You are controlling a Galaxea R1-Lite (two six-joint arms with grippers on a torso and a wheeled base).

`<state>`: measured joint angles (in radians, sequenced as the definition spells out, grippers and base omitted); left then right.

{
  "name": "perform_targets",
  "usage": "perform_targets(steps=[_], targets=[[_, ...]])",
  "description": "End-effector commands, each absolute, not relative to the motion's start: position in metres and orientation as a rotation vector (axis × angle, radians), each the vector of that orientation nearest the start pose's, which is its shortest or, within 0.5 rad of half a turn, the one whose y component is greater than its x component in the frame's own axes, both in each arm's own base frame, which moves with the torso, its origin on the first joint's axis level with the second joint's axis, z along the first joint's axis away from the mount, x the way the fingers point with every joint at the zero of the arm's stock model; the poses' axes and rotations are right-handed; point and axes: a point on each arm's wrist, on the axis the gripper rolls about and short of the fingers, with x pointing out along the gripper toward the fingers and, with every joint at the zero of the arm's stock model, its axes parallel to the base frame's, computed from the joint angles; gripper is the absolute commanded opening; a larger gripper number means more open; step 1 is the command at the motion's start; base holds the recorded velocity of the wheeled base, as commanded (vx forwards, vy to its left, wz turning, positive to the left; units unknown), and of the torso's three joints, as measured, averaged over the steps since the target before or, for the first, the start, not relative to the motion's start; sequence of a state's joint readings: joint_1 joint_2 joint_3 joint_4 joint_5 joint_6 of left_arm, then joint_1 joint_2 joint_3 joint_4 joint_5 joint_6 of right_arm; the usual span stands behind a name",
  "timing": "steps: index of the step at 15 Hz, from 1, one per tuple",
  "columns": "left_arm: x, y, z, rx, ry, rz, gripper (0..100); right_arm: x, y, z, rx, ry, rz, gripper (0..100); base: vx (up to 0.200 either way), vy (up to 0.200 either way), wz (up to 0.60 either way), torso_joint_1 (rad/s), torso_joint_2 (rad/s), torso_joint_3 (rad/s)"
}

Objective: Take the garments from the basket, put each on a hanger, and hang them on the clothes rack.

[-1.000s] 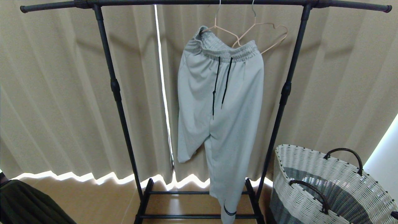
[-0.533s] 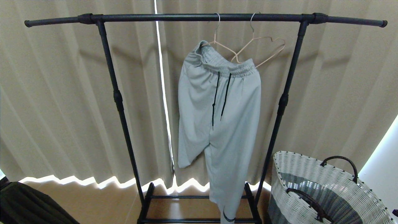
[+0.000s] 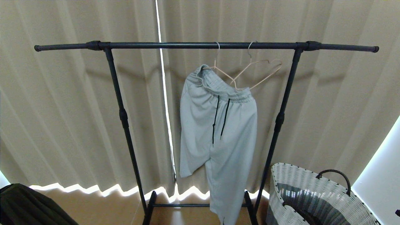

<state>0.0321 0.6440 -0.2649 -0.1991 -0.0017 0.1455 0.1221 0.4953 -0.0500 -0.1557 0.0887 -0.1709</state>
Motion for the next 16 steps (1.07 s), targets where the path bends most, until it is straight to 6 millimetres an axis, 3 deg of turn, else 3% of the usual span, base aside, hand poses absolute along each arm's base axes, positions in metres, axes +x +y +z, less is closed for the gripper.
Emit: perform_targets(steps=[1, 13, 16], targets=[[0.051, 0.002, 0.168, 0.142, 0.178, 0.018, 0, 0.025, 0.005, 0.109, -0.162, 0.265, 0.234, 100, 0.0, 0.0, 0.0, 0.203, -0.48, -0.276], [0.05, 0.001, 0.164, 0.165, 0.186, 0.01, 0, 0.027, 0.005, 0.116, -0.134, 0.253, 0.234, 100, 0.0, 0.0, 0.0, 0.23, -0.51, -0.282], [0.05, 0.001, 0.165, 0.167, 0.183, 0.011, 0, 0.031, 0.006, 0.121, -0.134, 0.262, 0.236, 100, 0.0, 0.0, 0.0, 0.084, -0.17, -0.085]])
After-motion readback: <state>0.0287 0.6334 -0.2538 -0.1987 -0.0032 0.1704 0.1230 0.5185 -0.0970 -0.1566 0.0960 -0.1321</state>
